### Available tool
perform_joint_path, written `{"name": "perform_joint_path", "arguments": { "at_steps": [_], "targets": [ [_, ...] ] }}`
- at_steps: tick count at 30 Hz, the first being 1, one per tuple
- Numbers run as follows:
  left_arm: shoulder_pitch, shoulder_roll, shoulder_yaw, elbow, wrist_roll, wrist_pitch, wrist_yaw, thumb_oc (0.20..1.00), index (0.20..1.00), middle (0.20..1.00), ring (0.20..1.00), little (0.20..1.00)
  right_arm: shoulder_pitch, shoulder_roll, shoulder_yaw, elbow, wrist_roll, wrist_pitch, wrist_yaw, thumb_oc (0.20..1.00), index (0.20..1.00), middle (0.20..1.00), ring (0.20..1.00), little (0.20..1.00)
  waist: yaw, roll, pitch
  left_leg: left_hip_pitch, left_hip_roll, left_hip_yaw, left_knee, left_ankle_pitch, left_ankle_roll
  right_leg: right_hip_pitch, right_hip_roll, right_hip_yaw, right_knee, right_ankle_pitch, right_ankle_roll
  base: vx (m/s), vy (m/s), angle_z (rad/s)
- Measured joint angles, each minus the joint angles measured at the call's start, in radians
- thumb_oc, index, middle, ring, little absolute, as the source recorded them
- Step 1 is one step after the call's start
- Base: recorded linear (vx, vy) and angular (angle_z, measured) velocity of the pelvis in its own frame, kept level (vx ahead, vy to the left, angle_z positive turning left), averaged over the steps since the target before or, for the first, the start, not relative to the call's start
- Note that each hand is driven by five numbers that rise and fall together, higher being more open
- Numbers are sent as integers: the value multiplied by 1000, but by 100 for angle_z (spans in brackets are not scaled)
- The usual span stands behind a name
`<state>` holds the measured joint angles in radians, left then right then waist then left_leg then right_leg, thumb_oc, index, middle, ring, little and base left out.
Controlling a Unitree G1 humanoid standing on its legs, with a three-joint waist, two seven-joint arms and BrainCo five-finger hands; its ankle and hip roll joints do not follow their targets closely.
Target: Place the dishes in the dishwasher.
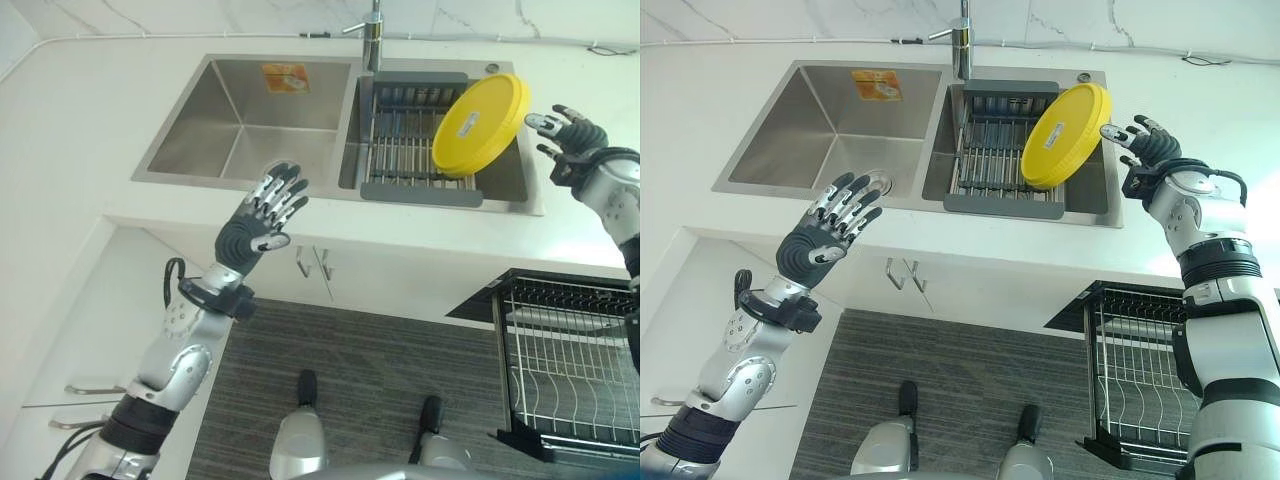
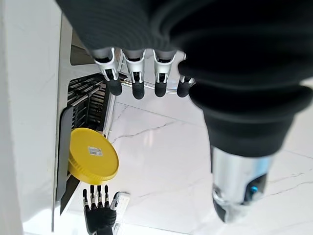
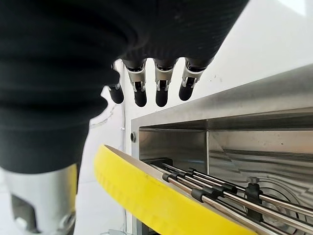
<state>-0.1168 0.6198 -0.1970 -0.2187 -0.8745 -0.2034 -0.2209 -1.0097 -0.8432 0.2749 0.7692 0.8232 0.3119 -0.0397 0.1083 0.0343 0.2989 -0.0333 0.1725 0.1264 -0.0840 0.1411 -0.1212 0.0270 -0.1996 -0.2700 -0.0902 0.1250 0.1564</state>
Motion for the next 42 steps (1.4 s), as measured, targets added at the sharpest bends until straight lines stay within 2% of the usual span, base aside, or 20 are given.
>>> {"name": "perform_joint_path", "arguments": {
  "at_steps": [19,42],
  "targets": [
    [0,1,0,0,0,-15,13,1000,1000,1000,1000,1000,-51,2,32,-33,-18,1,-1,1000,1000,1000,1000,1000,11,0,1,-5,0,-4,0,0,0,-3,-1,-8,-1,-1,0,0,0,0],
    [0,0,0,0,0,-18,35,1000,1000,1000,1000,1000,-80,4,70,-31,-17,7,1,1000,1000,1000,1000,1000,11,16,13,-28,-1,-6,0,1,0,-25,-1,-10,0,0,0,0,0,0]
  ]
}}
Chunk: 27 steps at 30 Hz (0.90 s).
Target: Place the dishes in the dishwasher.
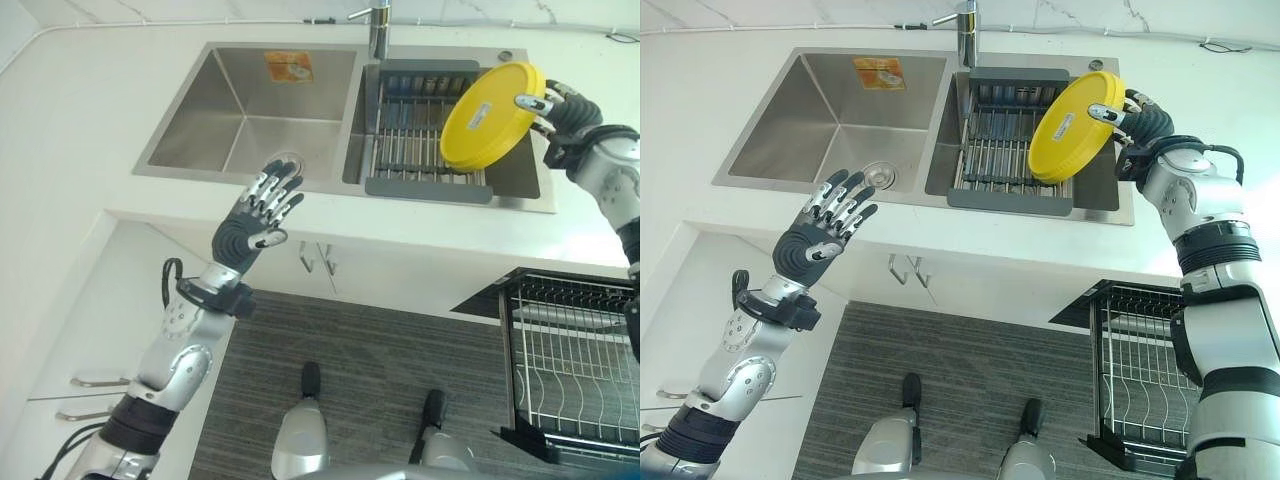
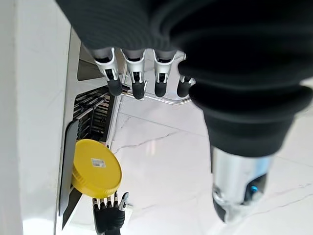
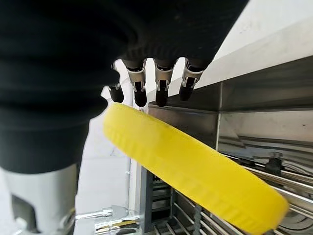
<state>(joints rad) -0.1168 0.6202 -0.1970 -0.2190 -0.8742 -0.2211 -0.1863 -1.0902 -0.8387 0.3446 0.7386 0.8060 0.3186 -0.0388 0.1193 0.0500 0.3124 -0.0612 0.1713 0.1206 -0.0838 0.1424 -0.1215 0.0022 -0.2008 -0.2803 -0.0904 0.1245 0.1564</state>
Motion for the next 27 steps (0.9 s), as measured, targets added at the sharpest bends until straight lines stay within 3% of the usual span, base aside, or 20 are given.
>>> {"name": "perform_joint_path", "arguments": {
  "at_steps": [27],
  "targets": [
    [0,2,2,0,0,-1,18,1000,1000,1000,1000,1000,-52,3,1,1,-22,0,-2,1000,1000,1000,1000,1000,7,4,42,-15,-1,-4,0,2,1,-11,0,-5,0,1,1,0,0,0]
  ]
}}
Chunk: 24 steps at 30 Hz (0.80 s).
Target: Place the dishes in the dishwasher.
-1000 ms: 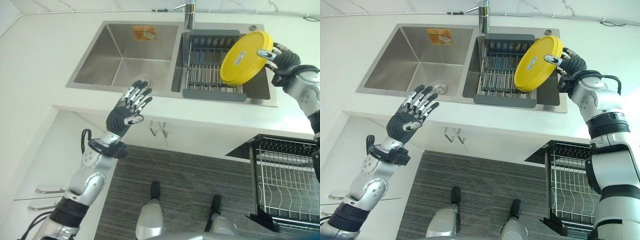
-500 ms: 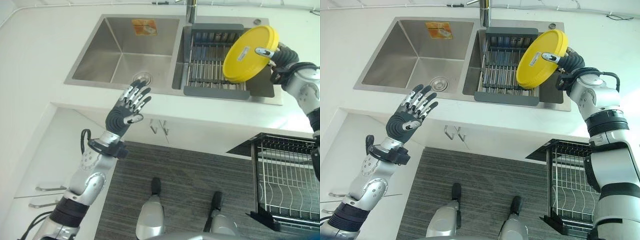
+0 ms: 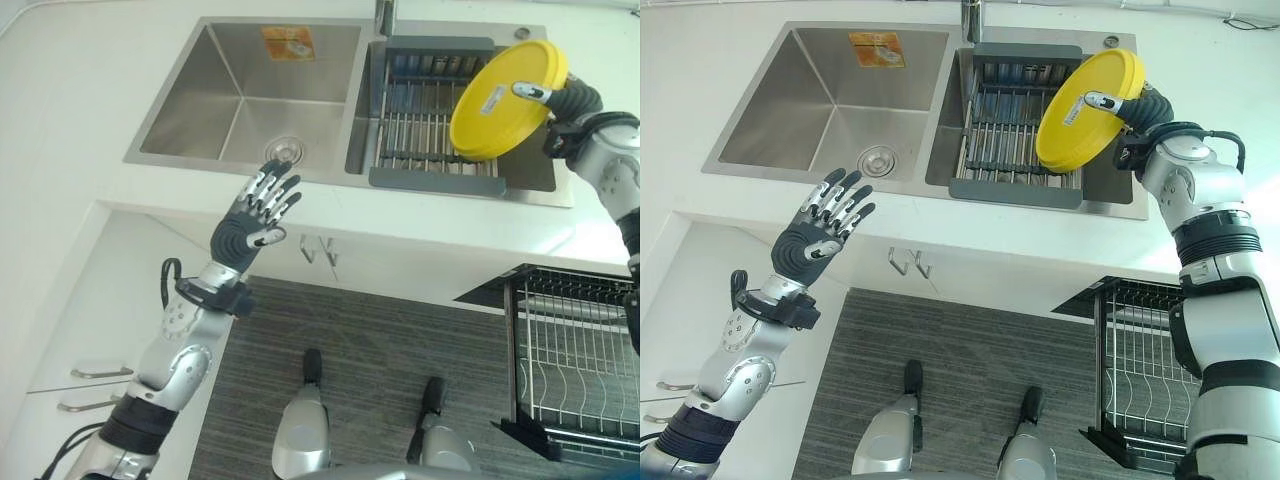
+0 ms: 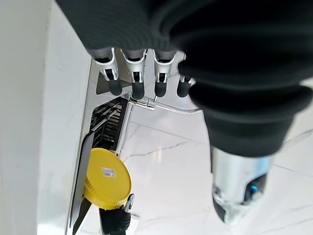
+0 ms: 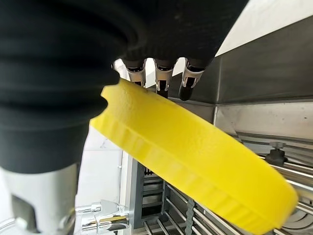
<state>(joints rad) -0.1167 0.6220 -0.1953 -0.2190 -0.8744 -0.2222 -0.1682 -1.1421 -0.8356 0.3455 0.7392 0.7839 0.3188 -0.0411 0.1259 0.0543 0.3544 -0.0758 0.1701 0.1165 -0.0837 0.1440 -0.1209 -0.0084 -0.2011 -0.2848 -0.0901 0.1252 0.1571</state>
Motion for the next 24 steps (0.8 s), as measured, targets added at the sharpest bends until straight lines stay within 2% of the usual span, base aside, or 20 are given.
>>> {"name": "perform_joint_path", "arguments": {
  "at_steps": [1,2,3,4,8,17,24],
  "targets": [
    [0,0,0,0,0,0,0,1000,1000,1000,1000,1000,-5,0,0,6,0,0,-1,1000,1000,1000,1000,1000,0,1,0,-1,0,0,0,0,0,0,0,0,0,0,0,0,0,0],
    [0,0,0,0,0,0,0,1000,1000,1000,1000,1000,-9,0,1,10,0,0,-8,570,570,570,570,570,1,1,1,-2,0,-1,0,0,0,-1,0,-1,0,0,0,0,0,0],
    [0,0,0,0,0,0,0,1000,1000,1000,1000,1000,-13,0,1,12,0,-1,-18,300,300,300,300,300,1,2,1,-4,0,-2,0,0,0,-3,0,-1,0,0,0,0,0,0],
    [0,0,0,0,0,0,0,1000,1000,1000,1000,1000,-22,0,1,17,0,-4,-29,200,200,200,200,200,1,2,1,-8,0,-2,0,0,0,-6,0,0,0,0,0,0,0,0],
    [1,1,0,0,0,0,4,1000,1000,1000,1000,1000,-66,-1,1,20,-21,-12,-66,200,200,200,200,200,1,8,5,-12,-2,-2,0,1,0,-12,-2,0,0,0,0,0,0,0],
    [8,3,0,0,-1,-1,3,1000,1000,1000,1000,1000,-70,-6,26,46,-26,-21,-83,200,200,200,200,200,11,17,10,-15,-7,-3,0,1,1,-13,-6,0,0,0,0,-9,6,0],
    [9,3,0,0,-2,-1,-1,1000,1000,1000,1000,1000,-70,-6,32,38,-12,-22,-56,200,200,200,200,200,12,17,10,-13,-17,-3,0,3,5,-10,-15,-1,0,4,5,-39,15,1]
  ]
}}
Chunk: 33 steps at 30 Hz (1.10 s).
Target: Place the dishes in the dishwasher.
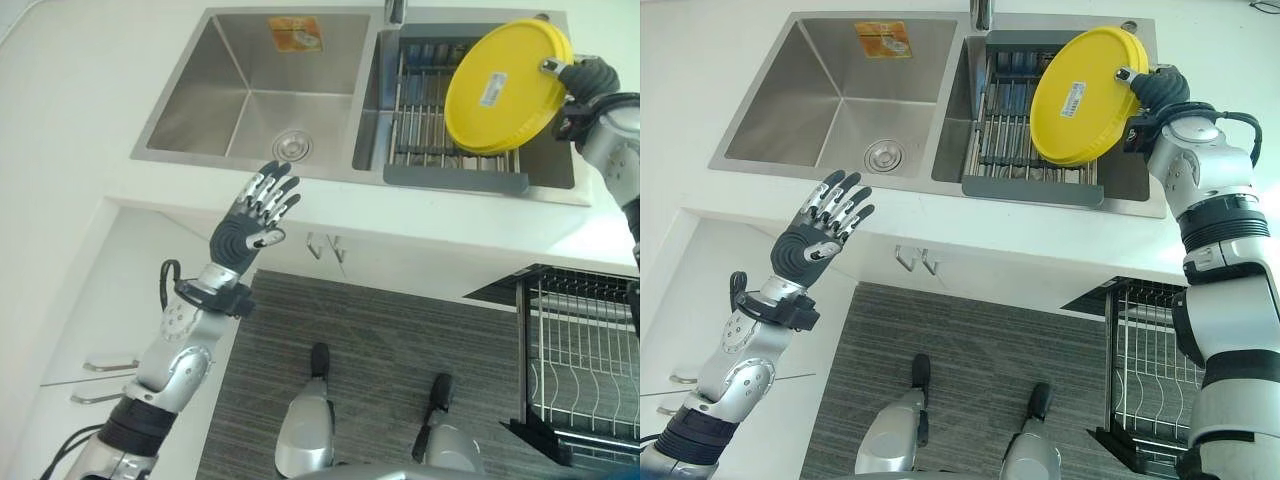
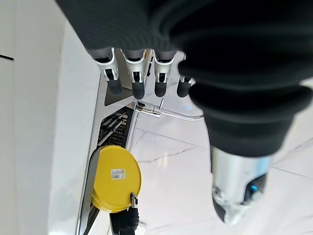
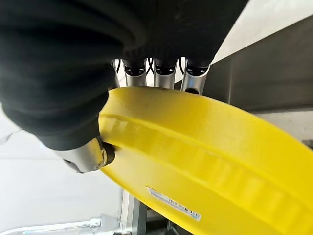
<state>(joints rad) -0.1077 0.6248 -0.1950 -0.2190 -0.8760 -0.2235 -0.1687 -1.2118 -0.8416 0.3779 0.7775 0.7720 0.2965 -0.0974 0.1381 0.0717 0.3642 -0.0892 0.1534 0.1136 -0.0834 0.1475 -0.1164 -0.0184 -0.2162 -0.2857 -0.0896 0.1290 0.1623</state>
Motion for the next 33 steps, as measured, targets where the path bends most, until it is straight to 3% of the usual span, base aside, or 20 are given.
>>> {"name": "perform_joint_path", "arguments": {
  "at_steps": [6,13,18,24,29,31,32,33],
  "targets": [
    [13,0,1,-1,-17,0,-32,1000,1000,1000,1000,1000,12,7,-46,-2,135,-14,52,200,200,200,200,200,6,-2,-1,10,0,-9,0,2,2,16,1,-6,0,0,0,-44,-13,4],
    [22,0,0,-4,-21,-1,-69,1000,1000,1000,1000,1000,28,7,-126,-62,231,-108,59,200,200,200,200,200,6,-13,-6,22,1,-23,0,5,3,39,3,-22,0,0,0,-37,-28,6],
    [53,-1,0,-7,-20,-2,-93,1000,1000,1000,1000,1000,115,7,-205,-267,272,-164,54,200,200,200,200,200,3,-62,-37,35,4,-22,0,5,3,51,5,-22,0,0,0,-7,-35,0],
    [80,-7,-2,-8,-18,-1,-119,1000,1000,1000,1000,1000,251,8,-252,-540,274,-194,-24,200,200,200,200,200,-15,-134,-98,55,9,-14,-1,-8,9,68,7,-15,0,-4,-5,36,-43,-3],
    [82,-50,-5,-9,-16,0,-116,1000,1000,1000,1000,1000,391,10,-280,-743,271,-195,-75,200,200,200,200,200,-43,-144,-163,84,21,8,-1,-11,11,86,20,1,0,-12,-16,19,18,-11],
    [87,-73,-7,-13,-16,0,-105,1000,1000,1000,1000,1000,464,55,-283,-787,269,-196,-98,200,200,200,200,200,-78,-145,-197,110,18,29,-1,-16,11,82,17,37,-1,-20,-24,-5,268,-46],
    [93,-76,-8,-17,-15,-2,-94,1000,1000,1000,1000,1000,496,106,-282,-787,268,-198,-102,200,200,200,200,200,-89,-151,-202,126,3,21,9,-35,16,72,11,71,0,-11,-11,-44,390,-84],
    [99,-77,-7,-19,-15,-8,-84,1000,1000,1000,1000,1000,516,159,-278,-788,269,-200,-104,200,200,200,200,200,-84,-158,-208,128,-22,-30,27,-67,21,60,5,110,-3,-10,-17,-55,242,-178]
  ]
}}
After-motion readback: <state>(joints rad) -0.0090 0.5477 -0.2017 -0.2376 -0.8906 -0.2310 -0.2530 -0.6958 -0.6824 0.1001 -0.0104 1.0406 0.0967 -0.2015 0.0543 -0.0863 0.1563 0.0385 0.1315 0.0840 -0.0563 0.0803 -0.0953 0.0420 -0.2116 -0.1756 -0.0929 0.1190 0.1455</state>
